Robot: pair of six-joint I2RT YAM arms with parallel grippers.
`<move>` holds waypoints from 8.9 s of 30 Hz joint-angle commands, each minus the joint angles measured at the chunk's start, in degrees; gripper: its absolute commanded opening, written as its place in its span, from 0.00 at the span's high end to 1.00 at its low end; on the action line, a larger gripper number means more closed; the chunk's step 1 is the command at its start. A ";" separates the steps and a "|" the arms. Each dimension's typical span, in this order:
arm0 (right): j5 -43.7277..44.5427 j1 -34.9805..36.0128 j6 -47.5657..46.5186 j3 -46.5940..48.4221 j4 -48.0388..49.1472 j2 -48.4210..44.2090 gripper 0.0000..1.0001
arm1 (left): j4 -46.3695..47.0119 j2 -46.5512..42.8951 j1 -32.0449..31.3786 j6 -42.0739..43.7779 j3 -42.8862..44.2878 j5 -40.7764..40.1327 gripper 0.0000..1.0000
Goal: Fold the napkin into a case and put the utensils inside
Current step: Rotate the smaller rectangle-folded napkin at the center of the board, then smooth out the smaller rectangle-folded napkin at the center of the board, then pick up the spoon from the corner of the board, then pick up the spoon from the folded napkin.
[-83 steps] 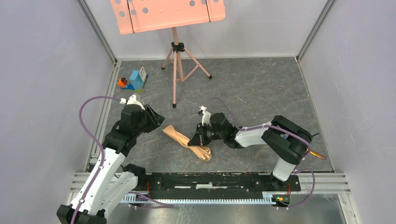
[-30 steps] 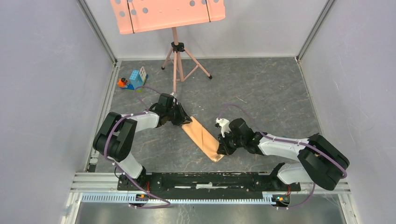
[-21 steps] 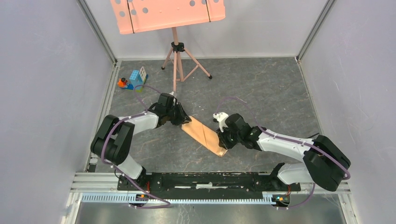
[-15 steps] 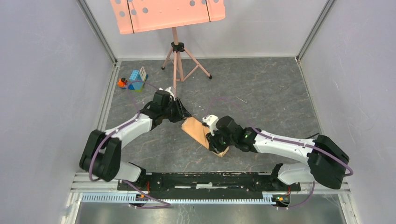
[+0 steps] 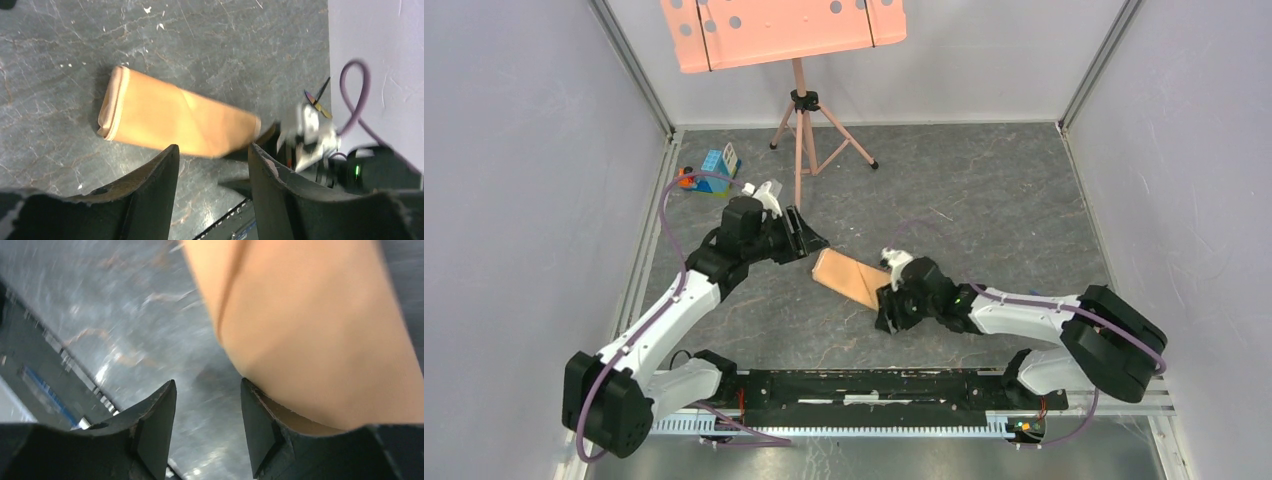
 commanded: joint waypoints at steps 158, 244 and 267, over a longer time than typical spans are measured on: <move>18.54 -76.99 -135.83 2.76 -26.04 1.95 0.31 | -16.94 -9.54 -24.07 18.56 10.26 7.65 0.33; -1.06 -28.99 6.33 75.77 -29.36 48.41 1.00 | 39.10 27.93 -15.06 -18.54 -16.13 2.24 0.59; -8.72 -27.67 2.55 80.12 -44.42 52.74 1.00 | 45.87 35.79 -15.00 -18.00 -17.16 -2.12 0.68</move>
